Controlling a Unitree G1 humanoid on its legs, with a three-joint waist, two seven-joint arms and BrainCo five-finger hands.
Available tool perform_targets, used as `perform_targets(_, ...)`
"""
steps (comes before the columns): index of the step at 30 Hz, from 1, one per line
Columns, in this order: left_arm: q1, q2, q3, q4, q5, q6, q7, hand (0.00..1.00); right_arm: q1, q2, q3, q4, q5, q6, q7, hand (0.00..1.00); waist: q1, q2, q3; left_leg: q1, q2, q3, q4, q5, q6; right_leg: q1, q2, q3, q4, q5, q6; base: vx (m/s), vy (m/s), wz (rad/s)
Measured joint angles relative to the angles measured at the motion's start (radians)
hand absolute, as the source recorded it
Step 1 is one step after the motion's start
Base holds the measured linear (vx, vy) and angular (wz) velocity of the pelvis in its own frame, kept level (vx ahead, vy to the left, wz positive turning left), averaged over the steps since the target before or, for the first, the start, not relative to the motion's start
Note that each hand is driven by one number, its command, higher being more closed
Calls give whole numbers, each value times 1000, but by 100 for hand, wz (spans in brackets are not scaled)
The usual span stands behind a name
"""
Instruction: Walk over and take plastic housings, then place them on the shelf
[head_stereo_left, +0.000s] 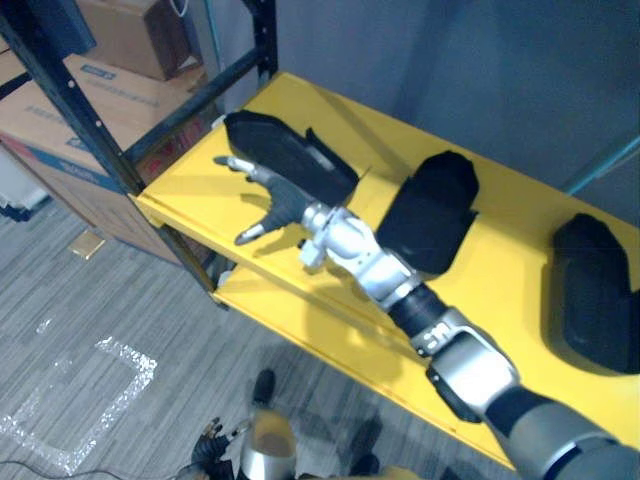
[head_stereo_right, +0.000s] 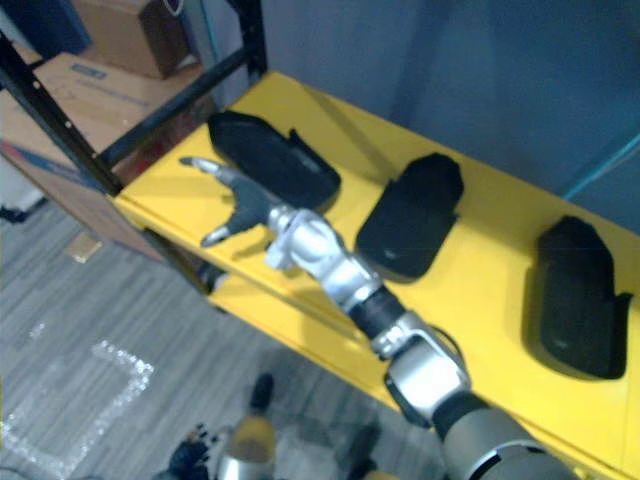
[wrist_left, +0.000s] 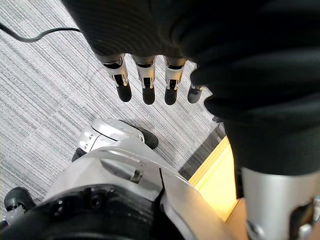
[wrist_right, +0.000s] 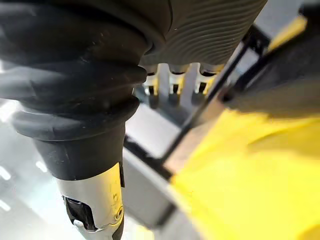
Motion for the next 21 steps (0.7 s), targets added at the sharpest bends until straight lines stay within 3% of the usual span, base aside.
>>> perform_targets(3,0,8,0,16,9,2,2,0,-35,-83,27,0,-166,-1,21,0,-16,-16,-15,0,5,3,0,2,-2,1,7,4,-12,9,-2,-37,-4,-5)
perform_targets(9,-1,11,-3,18,11,12,14,0,-82,-203,77,10,-347,35,38,0,-19,-27,-43,-3,20,9,0,6,-8,1,28,14,-40,29,-11,-33,-5,-5)
perform_targets(16,-2,22,-3,22,10,44,27,0,-100,-287,76,15,-345,30,45,0,-20,-49,-70,-10,30,18,0,7,-10,-6,39,24,-56,39,-15,-27,-5,-4)
perform_targets(21,-2,26,-2,22,10,52,34,0,-100,-298,76,42,-343,17,59,0,-18,-57,-79,-10,30,20,0,8,-10,-6,39,25,-59,43,-15,-3,1,-1)
